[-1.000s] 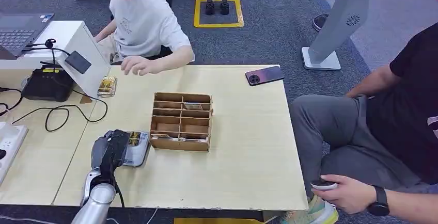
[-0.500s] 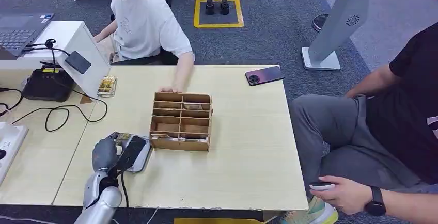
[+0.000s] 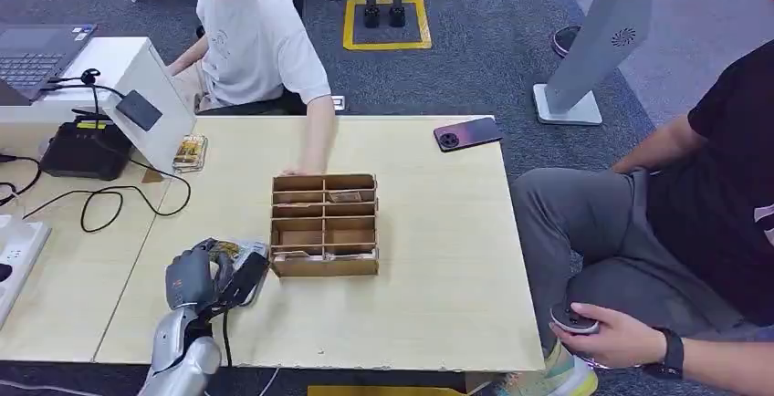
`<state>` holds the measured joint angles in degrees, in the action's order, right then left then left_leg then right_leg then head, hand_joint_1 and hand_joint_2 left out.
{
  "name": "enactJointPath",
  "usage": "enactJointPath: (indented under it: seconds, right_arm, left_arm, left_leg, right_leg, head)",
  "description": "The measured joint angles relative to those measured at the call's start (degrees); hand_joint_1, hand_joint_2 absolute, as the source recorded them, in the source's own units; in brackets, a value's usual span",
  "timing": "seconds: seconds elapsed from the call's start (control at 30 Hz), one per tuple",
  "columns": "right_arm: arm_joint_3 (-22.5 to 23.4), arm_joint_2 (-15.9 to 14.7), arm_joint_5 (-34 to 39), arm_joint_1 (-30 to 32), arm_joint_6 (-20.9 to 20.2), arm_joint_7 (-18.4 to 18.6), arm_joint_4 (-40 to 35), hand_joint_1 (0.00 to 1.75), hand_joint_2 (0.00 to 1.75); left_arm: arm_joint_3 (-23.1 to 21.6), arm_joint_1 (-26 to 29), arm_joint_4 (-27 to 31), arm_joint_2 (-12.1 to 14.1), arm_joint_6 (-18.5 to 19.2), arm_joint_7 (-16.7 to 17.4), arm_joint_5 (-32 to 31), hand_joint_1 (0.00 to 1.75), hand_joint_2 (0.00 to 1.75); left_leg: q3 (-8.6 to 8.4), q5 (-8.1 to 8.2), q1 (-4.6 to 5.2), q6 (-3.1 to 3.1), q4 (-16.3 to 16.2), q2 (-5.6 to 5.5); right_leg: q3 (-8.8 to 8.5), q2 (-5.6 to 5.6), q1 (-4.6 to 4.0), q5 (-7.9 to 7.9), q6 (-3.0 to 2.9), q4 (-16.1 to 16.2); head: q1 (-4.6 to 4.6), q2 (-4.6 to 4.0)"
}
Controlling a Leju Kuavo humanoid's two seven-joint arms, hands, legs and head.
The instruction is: Pass the card to the sensor for recognition and then transmit it.
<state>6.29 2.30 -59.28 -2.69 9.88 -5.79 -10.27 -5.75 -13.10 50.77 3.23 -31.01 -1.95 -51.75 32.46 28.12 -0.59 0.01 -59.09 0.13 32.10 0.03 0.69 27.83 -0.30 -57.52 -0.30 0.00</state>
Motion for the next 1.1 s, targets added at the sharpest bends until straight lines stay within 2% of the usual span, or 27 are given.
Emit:
enactJointPath:
  seconds: [0.13,0.2,0.27,0.4,0.57,0.73,0.83,0.97,1.03,1.1]
  right_arm:
    - [0.07,0.13,-0.15,0.02,0.18,-0.26,0.0,0.0,0.0]
    - [0.2,0.15,-0.24,0.02,0.39,-0.59,0.0,0.0,0.0]
    - [0.41,0.22,-0.46,0.06,0.57,-0.77,0.02,0.0,0.0]
    - [0.46,0.28,-1.16,0.1,1.18,-0.87,0.02,0.0,0.0]
    - [0.46,0.39,-1.86,0.09,1.05,-1.2,0.02,0.0,0.0]
    - [0.48,0.5,-2.08,-0.02,0.72,-1.09,0.0,0.0,0.0]
    - [0.46,0.77,-2.51,-0.32,0.18,-0.83,-0.09,0.0,0.0]
    - [0.46,1.01,-3.15,-0.71,-0.85,-0.85,-0.28,0.0,0.0]
    - [0.46,1.05,-3.39,-0.95,-1.03,-0.85,-0.35,0.0,0.0]
    - [0.46,1.05,-3.72,-1.23,-1.33,-0.98,-0.46,0.0,0.0]
  left_arm:
    - [0.72,-0.17,0.11,-0.5,5.36,-6.3,11.23,1.75,1.75]
    - [2.1,0.06,1.49,-1.09,11.05,-10.76,21.8,1.75,1.75]
    - [3.12,0.61,3.53,-1.68,14.0,-13.89,30.72,1.75,1.75]
    - [4.5,1.98,11.33,-2.45,15.12,-17.35,48.37,1.75,1.75]
    - [5.35,0.81,20.22,-1.79,14.21,-19.77,55.31,1.75,1.75]
    - [5.7,-2.76,23.96,0.0,12.1,-20.04,54.33,1.75,1.75]
    - [5.79,-4.42,24.2,0.89,8.91,-21.48,50.46,1.75,1.75]
    - [5.66,-5.83,23.91,2.09,-1.63,-24.19,34.34,1.75,1.75]
    - [5.18,-6.54,22.93,2.89,-5.34,-24.19,26.65,1.75,1.75]
    - [4.92,-6.95,21.71,3.5,-7.84,-23.84,14.7,1.75,1.75]
  left_leg:
    - [-0.11,-0.01,0.01,0.01,0.0,-0.07]
    - [-0.13,-0.02,0.01,0.02,0.0,-0.07]
    - [-0.12,-0.03,0.01,0.02,0.0,-0.07]
    - [-0.03,-0.09,0.0,0.0,-0.01,-0.06]
    - [-0.02,-0.09,-0.02,-0.01,-0.01,-0.06]
    - [-0.02,-0.11,-0.04,-0.04,0.0,-0.08]
    - [-0.02,-0.12,-0.04,-0.05,0.0,-0.06]
    - [-0.02,-0.12,-0.02,-0.05,0.0,-0.05]
    - [-0.01,-0.12,-0.02,-0.05,0.0,-0.05]
    - [-0.01,-0.12,-0.02,-0.05,0.0,-0.04]
  right_leg:
    - [-0.13,-0.08,0.0,0.0,0.0,0.0]
    - [-0.16,-0.09,0.0,0.0,0.0,0.0]
    - [-0.15,-0.08,0.0,0.0,0.0,0.0]
    - [-0.06,-0.06,-0.01,-0.07,-0.01,0.0]
    - [-0.03,-0.07,-0.01,-0.07,-0.02,0.0]
    - [-0.03,-0.06,-0.01,-0.08,-0.02,-0.03]
    - [-0.02,-0.05,-0.02,-0.08,-0.04,-0.03]
    - [0.01,-0.02,-0.02,-0.09,-0.04,-0.03]
    - [0.01,-0.03,-0.02,-0.09,-0.04,-0.03]
    - [0.02,-0.02,-0.01,-0.09,-0.04,-0.03]
  head:
    - [0.0,0.02]
    - [0.0,0.0]
    - [0.02,0.0]
    - [0.04,0.0]
    - [0.02,0.02]
    - [0.0,0.0]
    - [0.02,0.02]
    - [0.02,0.0]
    - [0.02,0.0]
    - [0.02,0.0]
